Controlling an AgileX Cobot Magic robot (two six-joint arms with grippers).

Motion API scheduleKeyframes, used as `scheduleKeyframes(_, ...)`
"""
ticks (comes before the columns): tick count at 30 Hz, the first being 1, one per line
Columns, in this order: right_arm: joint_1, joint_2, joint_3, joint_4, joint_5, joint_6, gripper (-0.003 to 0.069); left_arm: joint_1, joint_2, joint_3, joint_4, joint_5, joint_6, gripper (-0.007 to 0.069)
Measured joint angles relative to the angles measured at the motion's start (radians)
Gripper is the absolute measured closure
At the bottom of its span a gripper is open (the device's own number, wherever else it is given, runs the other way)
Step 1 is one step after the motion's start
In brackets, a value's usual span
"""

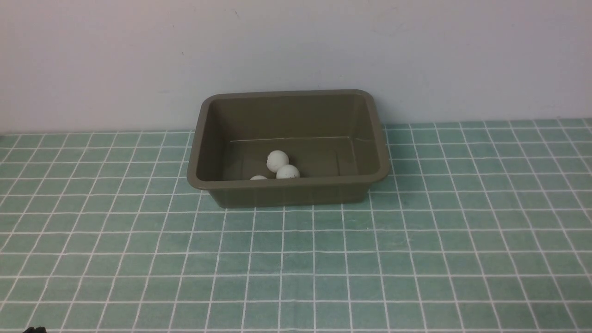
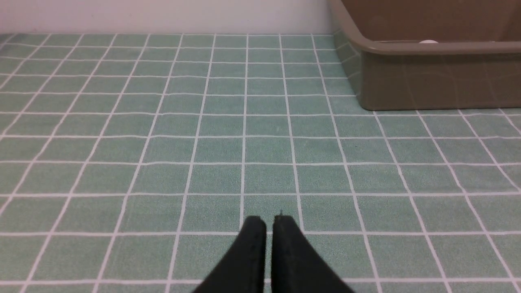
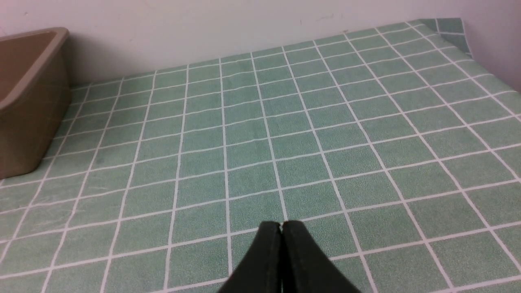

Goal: Put the table tennis balls in the box on the green coffee tablecloth.

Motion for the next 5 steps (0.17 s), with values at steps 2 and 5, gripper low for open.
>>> scheduleKeyframes(2, 0.0, 0.0, 0.0, 0.0, 0.0, 0.0, 0.0669, 0.0, 0.0, 0.0, 0.0, 0.0, 0.0, 0.0615)
scheduleKeyframes(5, 0.0, 0.0, 0.0, 0.0, 0.0, 0.0, 0.0669, 0.0, 0.0, 0.0, 0.0, 0.0, 0.0, 0.0615)
